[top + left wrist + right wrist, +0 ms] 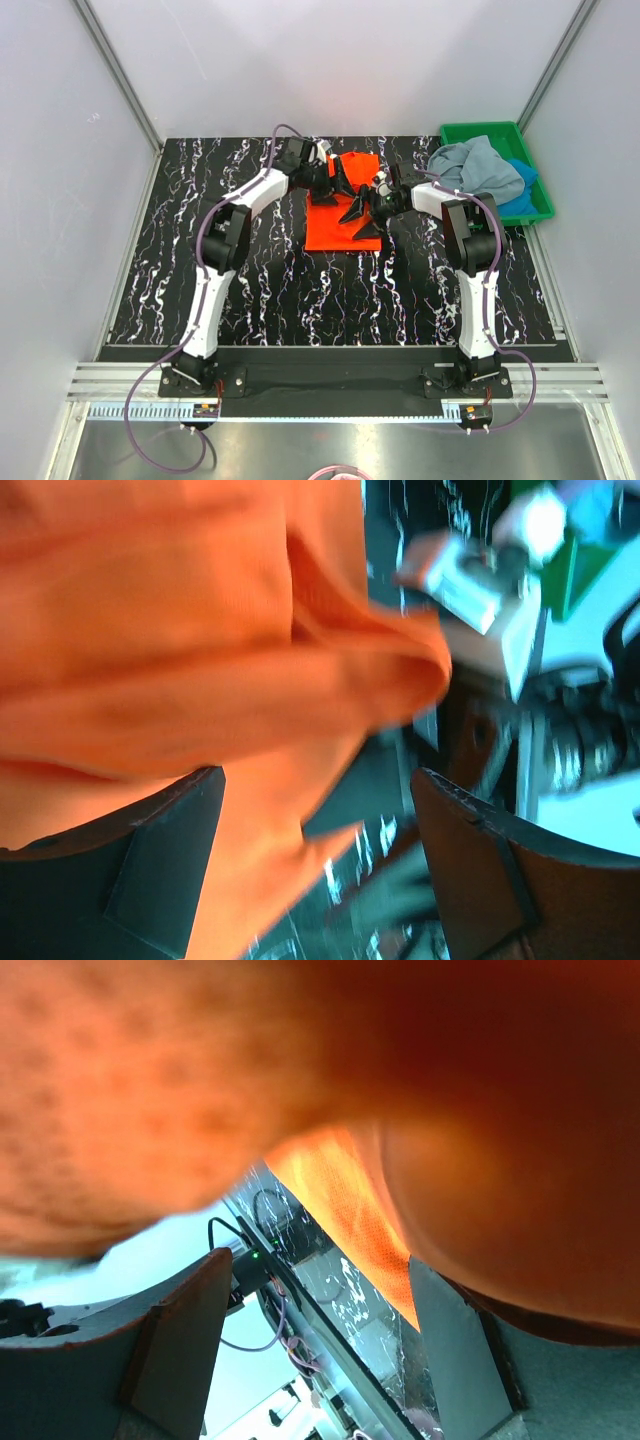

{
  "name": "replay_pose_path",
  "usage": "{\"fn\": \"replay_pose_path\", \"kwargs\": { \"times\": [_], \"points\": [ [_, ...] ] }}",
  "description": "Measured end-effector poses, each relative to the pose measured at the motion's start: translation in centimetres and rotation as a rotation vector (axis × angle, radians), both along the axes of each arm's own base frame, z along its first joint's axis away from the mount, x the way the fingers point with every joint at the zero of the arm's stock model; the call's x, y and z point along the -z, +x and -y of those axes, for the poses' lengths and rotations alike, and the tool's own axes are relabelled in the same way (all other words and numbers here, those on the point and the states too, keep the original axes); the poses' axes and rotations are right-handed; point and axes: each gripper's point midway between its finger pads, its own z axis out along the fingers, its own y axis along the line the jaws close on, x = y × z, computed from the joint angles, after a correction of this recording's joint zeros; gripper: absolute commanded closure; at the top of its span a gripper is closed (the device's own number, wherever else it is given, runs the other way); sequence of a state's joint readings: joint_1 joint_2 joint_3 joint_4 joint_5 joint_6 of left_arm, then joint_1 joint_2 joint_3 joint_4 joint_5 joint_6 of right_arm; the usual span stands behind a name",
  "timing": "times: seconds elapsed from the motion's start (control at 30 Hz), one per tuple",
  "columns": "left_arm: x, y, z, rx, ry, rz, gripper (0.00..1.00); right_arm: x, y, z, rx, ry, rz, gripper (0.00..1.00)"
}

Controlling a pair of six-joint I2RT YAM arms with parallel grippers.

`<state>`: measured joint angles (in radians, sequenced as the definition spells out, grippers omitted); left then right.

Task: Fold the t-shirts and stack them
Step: Fold the tshirt

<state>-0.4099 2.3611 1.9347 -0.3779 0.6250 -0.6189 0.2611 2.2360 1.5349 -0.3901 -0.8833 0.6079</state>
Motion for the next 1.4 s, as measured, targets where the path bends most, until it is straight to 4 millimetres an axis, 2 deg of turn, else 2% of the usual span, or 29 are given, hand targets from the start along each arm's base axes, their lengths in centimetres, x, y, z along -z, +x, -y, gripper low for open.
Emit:
{"fn": "replay_pose_path", "kwargs": {
  "times": [0.17, 0.27, 0.37, 0.5, 0.6, 0.73, 0.9, 0.97, 1.07, 1.27, 1.4],
  "points": [
    [1.9, 2.3, 0.6, -0.018, 0.019, 0.032, 0.18, 0.0, 0.0, 0.0, 0.000, 0.000, 0.001, 0.21],
    [1.8, 4.3, 0.7, -0.035, 0.047, 0.102, 0.17, -0.1, 0.0, 0.0, 0.001, -0.001, 0.004, 0.21],
    [-0.5, 7.0, 0.5, -0.058, 0.073, 0.237, 0.17, -0.2, -0.2, 0.1, 0.000, -0.002, 0.006, 0.21],
    [-5.9, 10.7, 0.2, -0.098, 0.082, 0.467, 0.17, -0.2, -0.5, 0.2, 0.000, -0.006, 0.005, 0.21],
    [-8.3, 11.5, -0.8, -0.119, 0.084, 0.530, 0.19, -0.2, -0.5, 0.2, -0.001, -0.008, 0.007, 0.20],
    [-8.5, 9.8, -2.9, -0.111, 0.089, 0.471, 0.21, -0.3, -0.5, 0.2, -0.002, -0.008, 0.013, 0.20],
    [-6.7, 4.3, -5.4, -0.076, 0.080, 0.283, 0.22, -0.5, -0.5, 0.2, -0.002, -0.007, 0.016, 0.20],
    [-5.7, 2.4, -5.5, -0.057, 0.068, 0.217, 0.22, -0.5, -0.5, 0.2, -0.002, -0.007, 0.016, 0.20],
    [-4.4, 0.7, -4.9, -0.040, 0.048, 0.133, 0.22, -0.5, -0.5, 0.2, -0.002, -0.007, 0.016, 0.20],
    [-3.5, -0.3, -3.2, -0.020, -0.010, 0.050, 0.22, -0.5, -0.5, 0.2, -0.002, -0.007, 0.016, 0.20],
    [-1.3, 0.4, -2.1, -0.017, -0.030, 0.018, 0.22, -0.5, -0.5, 0.2, -0.002, -0.007, 0.016, 0.20]
  ]
}}
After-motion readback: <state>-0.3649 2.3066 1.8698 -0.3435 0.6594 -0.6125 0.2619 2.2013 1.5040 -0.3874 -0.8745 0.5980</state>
